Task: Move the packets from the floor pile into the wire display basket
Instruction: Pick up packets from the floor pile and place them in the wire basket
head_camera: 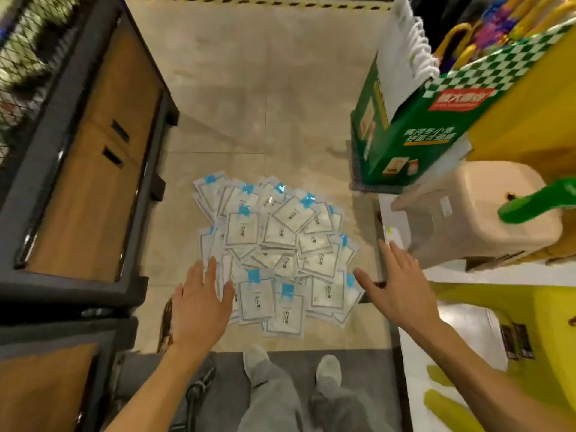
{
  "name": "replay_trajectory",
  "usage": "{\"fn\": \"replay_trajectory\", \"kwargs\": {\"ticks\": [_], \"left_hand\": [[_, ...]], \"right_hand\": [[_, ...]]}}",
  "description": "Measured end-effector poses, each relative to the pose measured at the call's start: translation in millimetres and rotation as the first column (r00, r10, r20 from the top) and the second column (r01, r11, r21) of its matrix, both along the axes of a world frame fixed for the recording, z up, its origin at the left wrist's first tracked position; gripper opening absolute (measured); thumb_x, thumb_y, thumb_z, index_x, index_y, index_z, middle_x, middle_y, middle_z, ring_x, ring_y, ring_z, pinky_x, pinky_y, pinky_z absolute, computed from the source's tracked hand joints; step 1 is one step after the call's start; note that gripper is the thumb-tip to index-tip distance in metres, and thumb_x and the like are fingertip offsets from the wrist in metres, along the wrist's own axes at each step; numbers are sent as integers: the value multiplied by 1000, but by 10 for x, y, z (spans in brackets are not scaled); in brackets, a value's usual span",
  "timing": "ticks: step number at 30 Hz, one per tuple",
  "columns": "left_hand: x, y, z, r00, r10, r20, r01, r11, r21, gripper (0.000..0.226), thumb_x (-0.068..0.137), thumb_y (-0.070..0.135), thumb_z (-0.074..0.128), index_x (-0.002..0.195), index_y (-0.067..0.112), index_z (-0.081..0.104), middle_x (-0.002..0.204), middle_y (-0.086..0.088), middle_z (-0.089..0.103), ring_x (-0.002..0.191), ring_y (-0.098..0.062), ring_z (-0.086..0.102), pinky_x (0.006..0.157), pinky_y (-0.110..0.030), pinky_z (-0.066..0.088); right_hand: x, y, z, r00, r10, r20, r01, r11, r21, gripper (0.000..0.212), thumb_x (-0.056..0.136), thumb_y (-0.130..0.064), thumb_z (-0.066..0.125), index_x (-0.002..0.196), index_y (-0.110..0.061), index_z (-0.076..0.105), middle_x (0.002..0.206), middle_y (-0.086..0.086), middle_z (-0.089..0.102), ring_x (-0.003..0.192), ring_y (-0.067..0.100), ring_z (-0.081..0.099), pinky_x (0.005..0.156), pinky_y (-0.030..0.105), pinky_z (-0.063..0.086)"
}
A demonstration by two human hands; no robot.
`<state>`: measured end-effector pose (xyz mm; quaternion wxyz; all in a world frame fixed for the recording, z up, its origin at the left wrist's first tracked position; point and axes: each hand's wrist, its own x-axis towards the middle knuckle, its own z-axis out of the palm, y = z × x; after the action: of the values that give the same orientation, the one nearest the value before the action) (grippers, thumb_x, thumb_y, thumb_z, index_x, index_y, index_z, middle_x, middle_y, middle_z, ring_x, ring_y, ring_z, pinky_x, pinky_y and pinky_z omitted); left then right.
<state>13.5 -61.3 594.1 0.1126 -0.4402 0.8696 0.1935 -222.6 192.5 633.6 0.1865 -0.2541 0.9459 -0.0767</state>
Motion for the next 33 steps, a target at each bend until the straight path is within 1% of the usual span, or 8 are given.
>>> {"fn": "replay_trajectory", "kwargs": {"ticks": [4,7,12,20,25,28,30,33], "left_hand": [[10,-201,-1106,998,55,18,-56,997,52,68,105,47,42,162,18,21,167,-12,25,152,-30,26,120,-50,27],[41,-281,-2096,997,67,35,-68,997,40,66,103,39,50,159,11,29,160,-19,36,145,-36,37,115,-55,36],[130,-224,-3746,991,67,114,-77,993,86,68,103,43,45,162,15,23,165,-17,28,147,-36,35,118,-52,31],[397,-169,-6044,986,90,138,-106,987,119,79,103,60,28,164,18,2,172,-4,-2,158,-20,-1,128,-45,5],[465,-248,-7054,986,68,154,-86,990,110,102,93,79,21,160,12,-17,169,-5,-21,155,-17,-19,127,-43,-8],[528,-222,-7451,994,75,76,-81,994,78,110,88,85,20,159,11,-19,168,-5,-24,153,-14,-26,125,-44,-14],[555,-185,-7571,994,104,-18,-103,994,46,109,91,82,32,160,12,-15,169,-5,-21,153,-13,-25,124,-43,-18],[526,-140,-7574,964,218,-155,-206,974,92,105,91,63,59,162,10,2,171,-3,-9,156,-14,-14,123,-38,-18]], "right_hand": [[36,-206,-1188,998,-22,55,23,1000,-3,92,94,-77,42,162,-18,25,167,10,30,154,29,26,126,46,24],[60,-267,-2268,993,-53,107,50,998,33,95,91,-81,37,163,-21,22,168,8,29,156,28,22,127,47,20],[120,-308,-3922,989,-20,145,6,995,95,98,90,-80,39,165,-23,13,172,6,16,159,25,12,130,43,11],[491,-261,-6325,986,-31,163,12,993,114,113,83,-84,43,165,-19,2,173,10,5,160,26,4,130,45,7],[778,-298,-7442,984,-108,141,86,985,152,144,64,-104,32,163,-8,-10,172,11,-12,159,26,-11,129,49,1],[905,-281,-7831,981,-171,95,164,984,71,152,58,-107,35,163,-7,-11,172,10,-15,158,23,-19,126,47,-14],[914,-264,-7931,976,-200,89,201,980,2,153,57,-104,44,163,-8,-7,172,8,-13,157,20,-20,124,43,-19],[887,-221,-7969,978,-195,72,201,976,-86,150,57,-98,57,164,-8,4,173,10,-4,159,20,-13,124,44,-15]]}}
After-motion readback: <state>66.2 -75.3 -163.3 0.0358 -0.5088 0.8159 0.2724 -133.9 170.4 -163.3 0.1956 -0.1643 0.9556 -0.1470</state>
